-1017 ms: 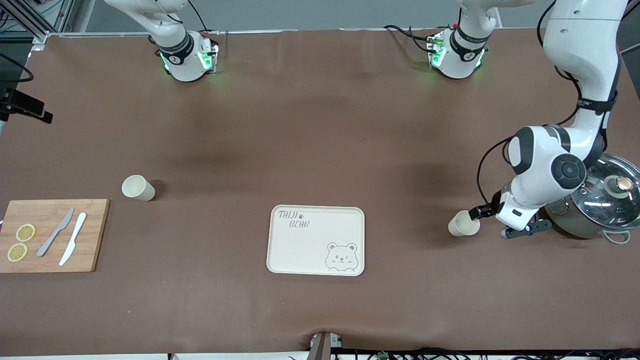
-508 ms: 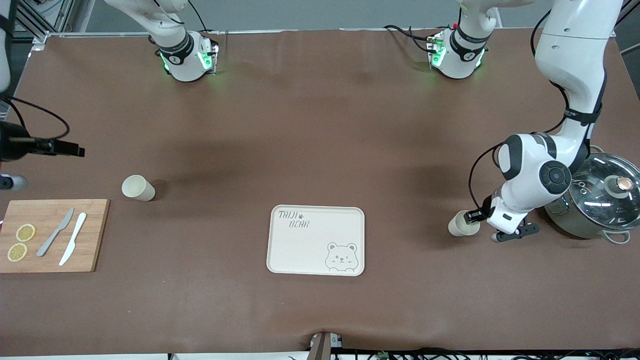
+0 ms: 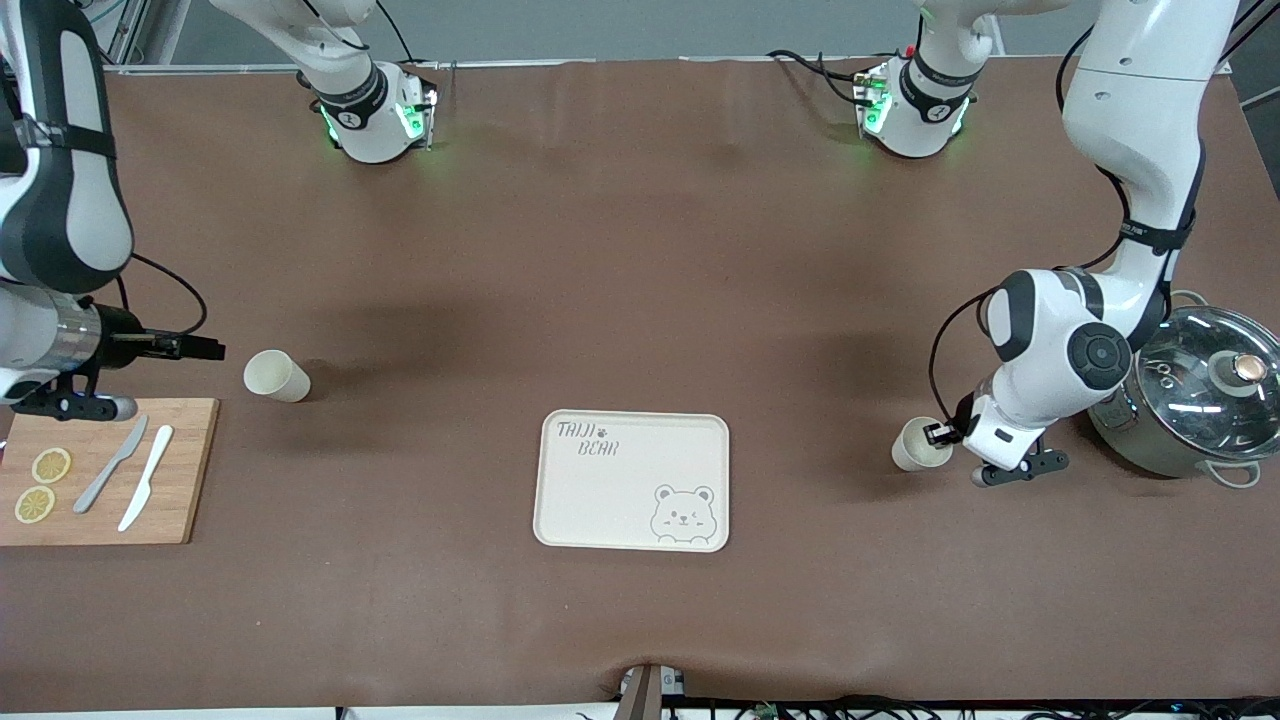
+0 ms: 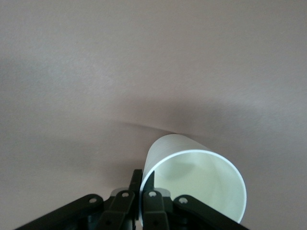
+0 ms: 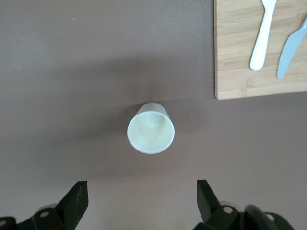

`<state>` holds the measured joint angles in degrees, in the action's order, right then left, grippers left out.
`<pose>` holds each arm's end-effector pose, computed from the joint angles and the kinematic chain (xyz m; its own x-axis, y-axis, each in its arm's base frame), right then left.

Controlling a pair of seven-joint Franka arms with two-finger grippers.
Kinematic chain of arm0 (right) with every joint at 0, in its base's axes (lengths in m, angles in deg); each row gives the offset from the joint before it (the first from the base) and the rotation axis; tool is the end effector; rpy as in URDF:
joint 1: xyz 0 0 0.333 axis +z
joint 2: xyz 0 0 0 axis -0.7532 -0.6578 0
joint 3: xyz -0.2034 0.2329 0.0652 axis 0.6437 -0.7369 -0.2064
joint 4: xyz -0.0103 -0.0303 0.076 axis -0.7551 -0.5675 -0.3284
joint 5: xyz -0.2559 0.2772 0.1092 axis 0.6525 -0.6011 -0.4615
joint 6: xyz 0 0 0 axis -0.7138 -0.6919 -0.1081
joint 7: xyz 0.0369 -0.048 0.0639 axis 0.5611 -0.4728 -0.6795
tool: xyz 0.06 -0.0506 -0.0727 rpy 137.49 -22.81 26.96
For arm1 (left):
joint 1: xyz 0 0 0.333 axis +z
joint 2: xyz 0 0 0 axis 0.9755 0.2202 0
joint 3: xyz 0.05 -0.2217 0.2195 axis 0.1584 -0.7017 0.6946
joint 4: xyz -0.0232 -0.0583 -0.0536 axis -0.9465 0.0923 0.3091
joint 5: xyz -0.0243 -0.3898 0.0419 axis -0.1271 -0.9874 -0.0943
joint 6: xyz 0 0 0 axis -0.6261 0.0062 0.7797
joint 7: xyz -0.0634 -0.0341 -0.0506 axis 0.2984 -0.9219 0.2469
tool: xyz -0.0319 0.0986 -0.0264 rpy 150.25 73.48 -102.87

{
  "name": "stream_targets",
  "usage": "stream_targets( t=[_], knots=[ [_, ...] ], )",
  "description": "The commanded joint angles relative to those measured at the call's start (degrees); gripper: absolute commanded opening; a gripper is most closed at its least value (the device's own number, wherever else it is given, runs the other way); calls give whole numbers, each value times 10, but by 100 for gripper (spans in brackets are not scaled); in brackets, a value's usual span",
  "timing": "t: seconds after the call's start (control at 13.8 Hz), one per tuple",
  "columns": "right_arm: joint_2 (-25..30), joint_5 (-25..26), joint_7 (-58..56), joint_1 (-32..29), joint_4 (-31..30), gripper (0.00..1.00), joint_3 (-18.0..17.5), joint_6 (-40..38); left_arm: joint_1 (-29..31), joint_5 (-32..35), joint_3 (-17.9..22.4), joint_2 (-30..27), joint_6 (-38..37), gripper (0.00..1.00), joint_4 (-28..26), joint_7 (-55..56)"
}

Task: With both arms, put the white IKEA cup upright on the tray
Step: 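Carry the cup to the tray while the right gripper grasps the other cup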

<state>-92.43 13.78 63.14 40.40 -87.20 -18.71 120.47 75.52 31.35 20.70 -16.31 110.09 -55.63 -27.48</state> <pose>0.5893 -0.0954 0.3861 0.9685 -0.1039 -0.2265 -0.1122 -0.9934 -0.0243 0.6384 -0.0697 0.2374 0.9707 0.2357 0.0469 0.2313 -0.9692 0.0840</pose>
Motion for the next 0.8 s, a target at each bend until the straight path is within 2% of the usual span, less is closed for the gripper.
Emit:
stream_targets(
  t=[0.0,0.29,0.44,0.65,0.73],
  knots=[
    [20,6,-7,-19,-78,100,-6,84,-32,-13,-2,-3,-2,0,29,75],
    [18,5,-7,-18,-139,100,-6,170,-79,-13,-3,16,-2,0,84,186],
    [15,5,-7,-18,-166,100,-6,208,-118,-13,-2,44,-3,0,124,251],
    [6,6,-7,-20,-174,100,-6,221,-184,-9,3,97,-6,0,200,319],
    [-1,5,-8,-23,-175,97,-6,229,-193,-9,3,116,-6,0,225,329]
  ],
)
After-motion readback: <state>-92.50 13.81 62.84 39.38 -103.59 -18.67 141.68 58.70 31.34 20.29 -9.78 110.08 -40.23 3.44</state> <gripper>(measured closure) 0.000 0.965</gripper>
